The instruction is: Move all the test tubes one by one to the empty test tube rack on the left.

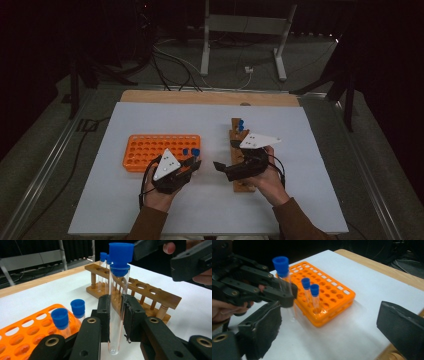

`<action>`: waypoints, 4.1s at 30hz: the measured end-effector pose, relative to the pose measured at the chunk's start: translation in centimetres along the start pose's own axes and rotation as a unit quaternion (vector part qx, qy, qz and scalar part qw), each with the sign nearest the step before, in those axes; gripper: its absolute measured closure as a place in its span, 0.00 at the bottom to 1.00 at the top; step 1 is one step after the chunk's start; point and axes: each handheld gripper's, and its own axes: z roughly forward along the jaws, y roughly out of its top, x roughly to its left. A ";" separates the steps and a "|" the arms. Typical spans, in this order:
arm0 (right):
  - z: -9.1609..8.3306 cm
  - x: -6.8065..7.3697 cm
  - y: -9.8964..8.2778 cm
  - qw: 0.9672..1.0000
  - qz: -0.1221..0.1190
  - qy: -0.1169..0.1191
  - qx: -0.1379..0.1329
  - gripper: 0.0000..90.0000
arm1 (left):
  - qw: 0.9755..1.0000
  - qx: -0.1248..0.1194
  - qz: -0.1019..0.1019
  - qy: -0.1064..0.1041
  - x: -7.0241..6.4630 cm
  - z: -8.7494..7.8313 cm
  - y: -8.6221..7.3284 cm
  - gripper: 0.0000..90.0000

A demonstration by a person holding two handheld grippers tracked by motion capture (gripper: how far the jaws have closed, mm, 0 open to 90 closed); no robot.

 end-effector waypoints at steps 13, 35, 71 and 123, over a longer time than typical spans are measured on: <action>-1.5 -1.6 -1.4 1.000 0.012 -0.026 -0.006 0.02 | 1.000 -0.011 -0.006 0.012 0.7 -0.7 0.2 0.86; -3.8 -3.1 -2.5 0.998 0.031 -0.045 -0.027 0.00 | 0.998 -0.020 -0.020 0.053 2.4 -1.8 -0.4 0.86; -4.3 -3.5 -2.6 0.998 0.039 -0.044 -0.035 0.00 | 0.992 0.054 -0.027 0.107 4.7 1.1 -4.1 0.87; -3.4 -4.3 -2.0 0.997 0.041 -0.061 -0.027 0.00 | 0.992 0.019 -0.107 0.071 5.9 -2.6 -3.2 0.19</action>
